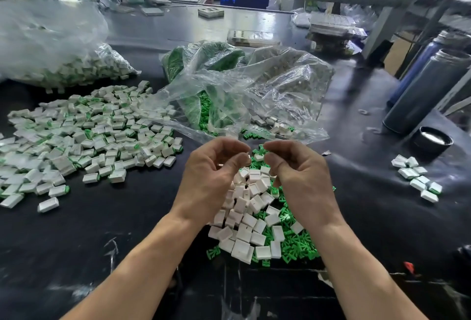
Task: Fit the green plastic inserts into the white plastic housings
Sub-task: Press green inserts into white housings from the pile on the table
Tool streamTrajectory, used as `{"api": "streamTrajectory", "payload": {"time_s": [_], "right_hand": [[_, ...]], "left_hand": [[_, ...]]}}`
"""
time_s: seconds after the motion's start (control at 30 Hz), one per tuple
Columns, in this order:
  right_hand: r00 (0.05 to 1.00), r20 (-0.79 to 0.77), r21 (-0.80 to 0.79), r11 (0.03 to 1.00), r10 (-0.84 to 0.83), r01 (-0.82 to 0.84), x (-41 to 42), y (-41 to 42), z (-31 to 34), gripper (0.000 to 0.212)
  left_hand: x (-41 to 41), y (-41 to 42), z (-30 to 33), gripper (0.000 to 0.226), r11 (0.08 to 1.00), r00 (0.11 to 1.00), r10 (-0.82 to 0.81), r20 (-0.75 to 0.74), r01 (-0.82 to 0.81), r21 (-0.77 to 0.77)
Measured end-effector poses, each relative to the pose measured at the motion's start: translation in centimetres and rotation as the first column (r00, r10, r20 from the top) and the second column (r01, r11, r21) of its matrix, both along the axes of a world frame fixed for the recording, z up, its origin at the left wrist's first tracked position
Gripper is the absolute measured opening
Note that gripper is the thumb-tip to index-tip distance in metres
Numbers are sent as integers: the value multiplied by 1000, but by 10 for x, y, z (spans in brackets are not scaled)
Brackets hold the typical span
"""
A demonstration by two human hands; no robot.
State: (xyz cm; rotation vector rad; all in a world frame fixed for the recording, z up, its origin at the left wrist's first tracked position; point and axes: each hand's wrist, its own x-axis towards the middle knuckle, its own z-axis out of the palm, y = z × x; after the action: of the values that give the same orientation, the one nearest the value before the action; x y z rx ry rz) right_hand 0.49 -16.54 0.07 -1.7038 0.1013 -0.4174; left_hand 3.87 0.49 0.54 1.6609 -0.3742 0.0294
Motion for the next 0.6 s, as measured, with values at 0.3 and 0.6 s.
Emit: {"api": "streamTrajectory", "payload": {"time_s": [0.3,0.6], "right_hand": [[997,65,51,997,51,-54,-4,10,4,23],[995,87,58,997,43,-48,-6,11,7,19]], "left_hand": [[0,0,0,24,980,988,-84,-133,57,-190],[0,3,-4,13,995,994,-56,-89,49,-88]]}}
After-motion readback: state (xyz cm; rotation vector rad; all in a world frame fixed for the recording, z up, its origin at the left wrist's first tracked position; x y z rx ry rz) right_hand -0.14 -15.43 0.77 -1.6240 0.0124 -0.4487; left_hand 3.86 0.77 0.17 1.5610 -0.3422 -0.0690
